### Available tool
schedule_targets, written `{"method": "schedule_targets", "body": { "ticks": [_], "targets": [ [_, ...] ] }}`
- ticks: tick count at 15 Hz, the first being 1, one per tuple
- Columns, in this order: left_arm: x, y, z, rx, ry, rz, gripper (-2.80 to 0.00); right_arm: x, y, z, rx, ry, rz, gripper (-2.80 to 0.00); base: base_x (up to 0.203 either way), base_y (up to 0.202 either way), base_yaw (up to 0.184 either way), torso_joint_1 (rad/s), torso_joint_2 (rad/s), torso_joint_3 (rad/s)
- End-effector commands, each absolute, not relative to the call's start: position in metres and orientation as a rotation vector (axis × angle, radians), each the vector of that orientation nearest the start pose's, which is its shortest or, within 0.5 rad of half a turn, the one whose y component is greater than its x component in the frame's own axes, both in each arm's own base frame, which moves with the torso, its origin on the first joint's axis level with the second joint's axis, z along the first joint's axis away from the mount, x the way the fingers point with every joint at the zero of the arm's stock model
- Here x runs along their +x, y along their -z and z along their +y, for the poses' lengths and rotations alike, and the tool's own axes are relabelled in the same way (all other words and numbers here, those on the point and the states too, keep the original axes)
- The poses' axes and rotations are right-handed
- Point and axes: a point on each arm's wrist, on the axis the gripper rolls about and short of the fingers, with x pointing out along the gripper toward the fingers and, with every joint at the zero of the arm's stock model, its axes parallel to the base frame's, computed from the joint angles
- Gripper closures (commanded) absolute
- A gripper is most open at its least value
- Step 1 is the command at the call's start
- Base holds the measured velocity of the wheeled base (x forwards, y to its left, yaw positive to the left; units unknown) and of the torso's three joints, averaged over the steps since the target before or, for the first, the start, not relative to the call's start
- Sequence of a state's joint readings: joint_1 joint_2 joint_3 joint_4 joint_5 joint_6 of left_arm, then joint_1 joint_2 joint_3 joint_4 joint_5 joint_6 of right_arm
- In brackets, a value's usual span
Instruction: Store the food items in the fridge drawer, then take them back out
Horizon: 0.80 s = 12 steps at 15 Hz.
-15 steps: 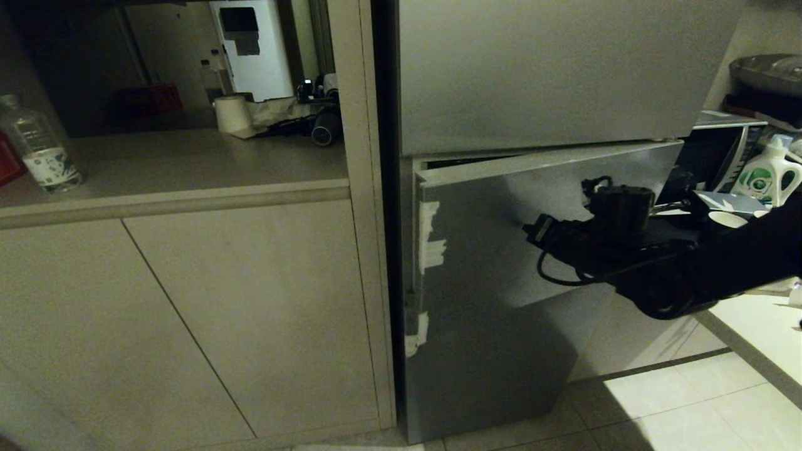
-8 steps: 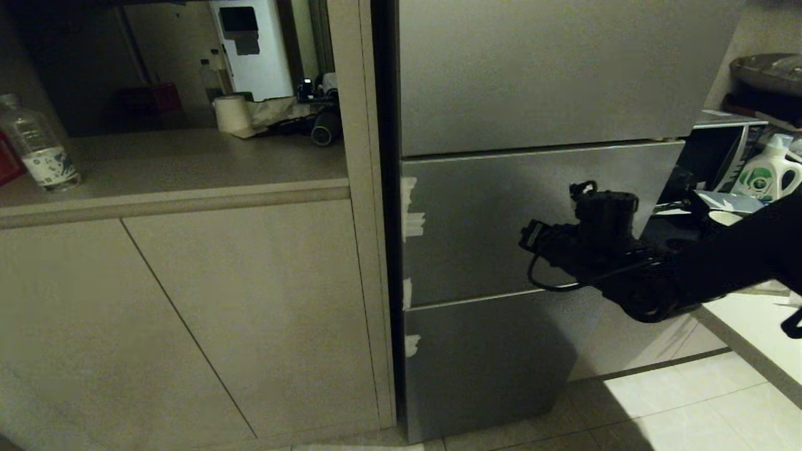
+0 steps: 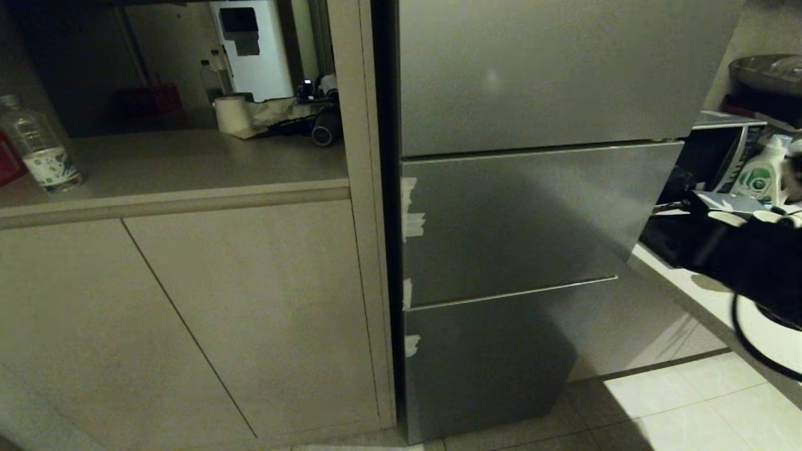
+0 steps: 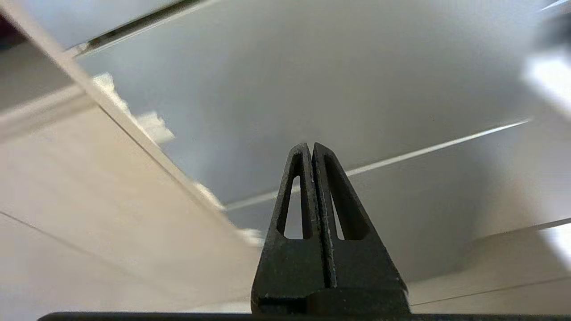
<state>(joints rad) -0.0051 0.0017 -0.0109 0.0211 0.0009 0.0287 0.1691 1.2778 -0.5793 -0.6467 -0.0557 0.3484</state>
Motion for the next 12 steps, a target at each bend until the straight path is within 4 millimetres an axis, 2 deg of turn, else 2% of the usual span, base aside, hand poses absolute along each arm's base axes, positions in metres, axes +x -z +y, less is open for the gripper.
{"method": "schedule_targets", "body": {
  "ticks": [1,2,3,5,6,9,12],
  "targets": [
    [-0.023,-0.076,0.0,0.029,0.005,0.012,0.0,0.072,-0.234,0.007,0.262,-0.079,-0.179,0.0,0.0,0.0,0.0,0.0,0.0,0.0],
    [-0.024,-0.076,0.0,0.029,0.005,0.012,0.0,0.043,-0.212,0.003,0.213,-0.049,-0.186,0.0,0.0,0.0,0.0,0.0,0.0,0.0],
    [-0.024,-0.076,0.0,0.029,0.003,0.012,0.0,0.023,-0.186,0.0,0.17,-0.023,-0.176,0.0,0.0,0.0,0.0,0.0,0.0,0.0],
    [-0.023,-0.076,0.0,0.029,0.004,0.013,0.0,0.003,-0.128,-0.002,0.091,0.015,-0.089,0.0,0.0,0.0,0.0,0.0,0.0,0.0],
    [-0.024,-0.076,0.0,0.026,0.004,0.011,0.0,-0.002,-0.107,-0.002,0.058,0.021,-0.043,0.0,0.0,0.0,0.0,0.0,0.0,0.0],
    [-0.024,-0.076,0.0,0.026,0.003,0.011,0.0,-0.017,-0.083,-0.001,-0.003,0.008,-0.046,0.0,0.0,0.0,0.0,0.0,0.0,0.0],
    [-0.023,-0.076,0.0,0.015,0.003,0.012,0.0,-0.021,-0.076,0.0,-0.012,0.01,-0.057,0.0,0.0,0.0,0.0,0.0,0.0,0.0]
  ]
}}
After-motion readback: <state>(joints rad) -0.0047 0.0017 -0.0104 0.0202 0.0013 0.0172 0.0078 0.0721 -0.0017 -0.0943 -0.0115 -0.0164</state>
